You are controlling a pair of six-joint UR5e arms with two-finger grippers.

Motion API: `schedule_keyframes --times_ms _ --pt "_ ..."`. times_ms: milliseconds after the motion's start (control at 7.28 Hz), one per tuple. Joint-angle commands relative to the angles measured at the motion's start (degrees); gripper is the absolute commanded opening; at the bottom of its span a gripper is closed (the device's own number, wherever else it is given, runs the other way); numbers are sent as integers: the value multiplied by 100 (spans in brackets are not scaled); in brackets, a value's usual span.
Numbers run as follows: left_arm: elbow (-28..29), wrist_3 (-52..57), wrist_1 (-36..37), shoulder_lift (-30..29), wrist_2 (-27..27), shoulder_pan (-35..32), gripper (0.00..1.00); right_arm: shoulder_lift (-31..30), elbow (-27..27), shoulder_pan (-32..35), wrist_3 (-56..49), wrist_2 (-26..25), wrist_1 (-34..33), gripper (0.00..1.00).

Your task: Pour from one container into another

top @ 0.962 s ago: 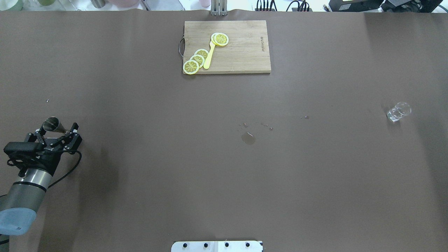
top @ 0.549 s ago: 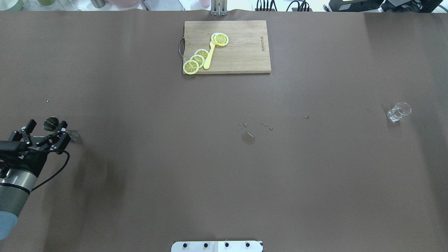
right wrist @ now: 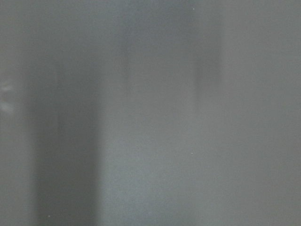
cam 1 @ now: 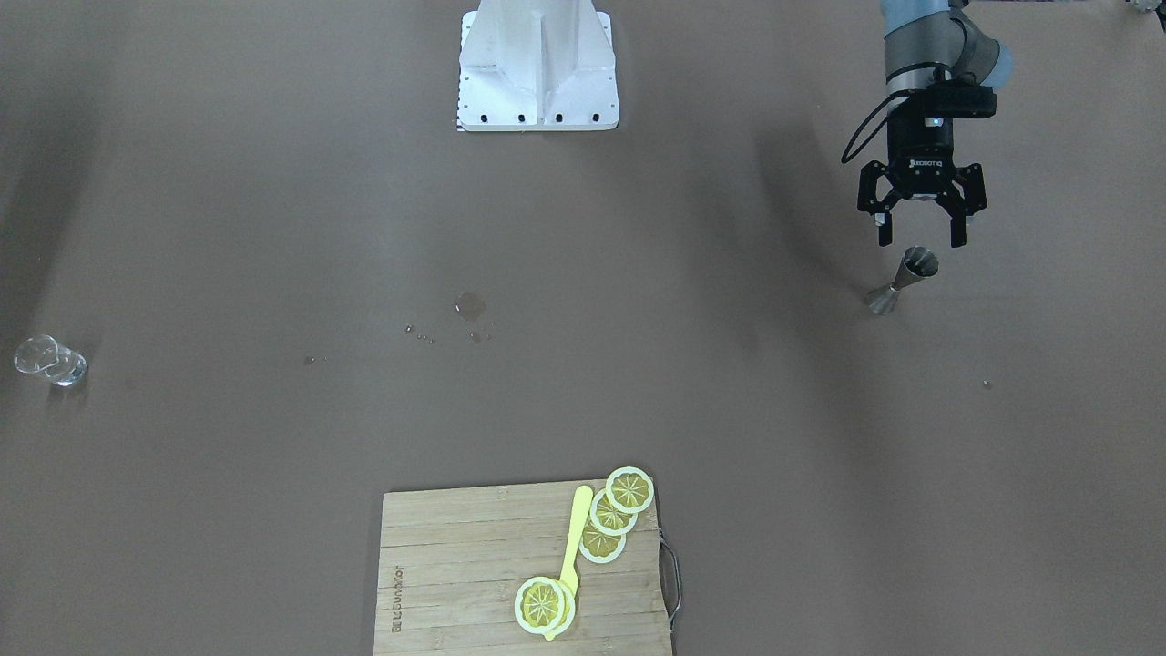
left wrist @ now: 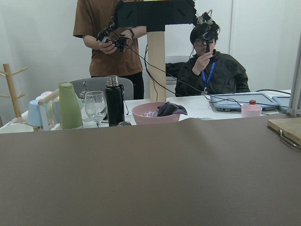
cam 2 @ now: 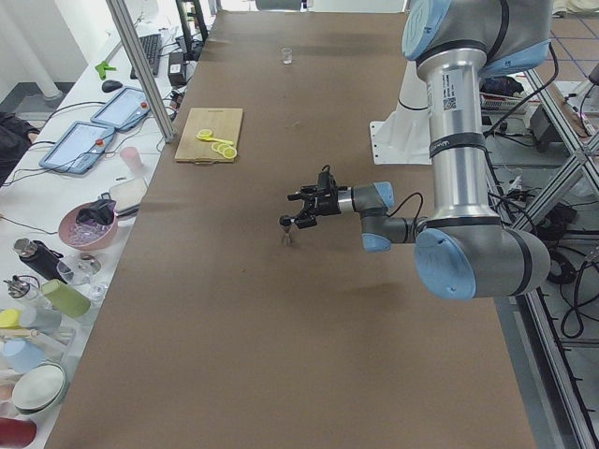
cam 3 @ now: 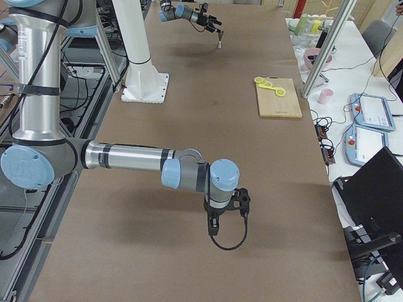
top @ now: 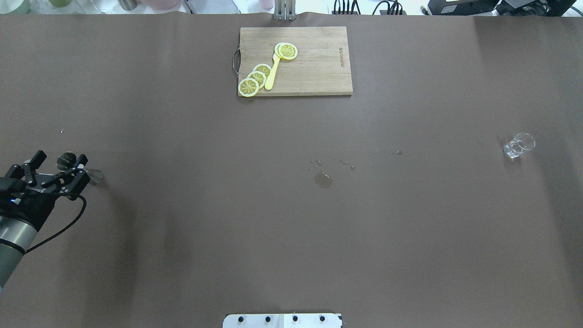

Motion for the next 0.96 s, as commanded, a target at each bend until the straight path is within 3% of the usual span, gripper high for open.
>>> schedule_keyframes --times_ms 0,275,824 --pt "-545 674 -1 28 -767 -385 99 76 70 0 9 41 3 100" --pt "-837 940 -1 -42 -1725 -825 99 59 149 0 9 112 3 100" --pt "-812 1608 523 -875 -4403 -2150 98 33 79 0 -9 95 3 100"
